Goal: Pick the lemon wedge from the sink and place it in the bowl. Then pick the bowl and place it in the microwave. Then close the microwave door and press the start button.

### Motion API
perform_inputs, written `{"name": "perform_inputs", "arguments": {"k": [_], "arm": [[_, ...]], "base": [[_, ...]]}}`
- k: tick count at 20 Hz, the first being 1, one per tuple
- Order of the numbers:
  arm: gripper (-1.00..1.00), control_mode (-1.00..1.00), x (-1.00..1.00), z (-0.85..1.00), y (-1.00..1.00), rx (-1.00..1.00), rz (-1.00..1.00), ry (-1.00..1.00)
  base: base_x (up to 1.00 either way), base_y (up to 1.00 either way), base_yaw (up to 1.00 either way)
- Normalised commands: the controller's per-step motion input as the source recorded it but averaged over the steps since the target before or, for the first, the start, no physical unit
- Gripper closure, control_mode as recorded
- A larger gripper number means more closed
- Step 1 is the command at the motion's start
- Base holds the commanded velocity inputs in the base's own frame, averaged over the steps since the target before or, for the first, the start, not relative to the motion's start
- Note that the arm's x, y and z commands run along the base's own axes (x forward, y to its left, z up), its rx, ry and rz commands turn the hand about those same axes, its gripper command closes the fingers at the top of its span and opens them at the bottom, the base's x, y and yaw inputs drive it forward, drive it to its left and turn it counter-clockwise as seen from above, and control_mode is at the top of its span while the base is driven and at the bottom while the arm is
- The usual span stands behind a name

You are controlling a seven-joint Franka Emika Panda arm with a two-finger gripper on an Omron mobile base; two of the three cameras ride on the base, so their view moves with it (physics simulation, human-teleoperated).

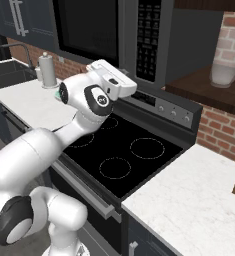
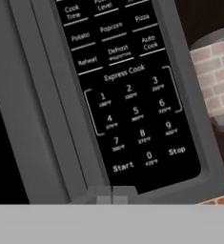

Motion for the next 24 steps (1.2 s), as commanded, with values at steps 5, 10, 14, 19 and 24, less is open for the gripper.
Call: {"name": "perform_inputs", "arguments": {"k": [5,10,14,19,24], "arm": [[1.0,-1.0,0.13,0.0,-0.02,0.0,0.03,0.0],[1.0,-1.0,0.2,0.0,-0.04,0.02,0.01,0.0],[1.0,-1.0,0.17,0.0,-0.16,0.05,0.01,0.0],[1.0,-1.0,0.12,0.0,-0.2,0.06,0.02,0.0],[1.0,-1.0,0.16,0.0,-0.14,0.05,0.02,0.0]], "base": [[0.0,0.0,0.0],[0.0,0.0,0.0],[0.0,0.0,0.0],[0.0,0.0,0.0],[0.0,0.0,0.0]]}}
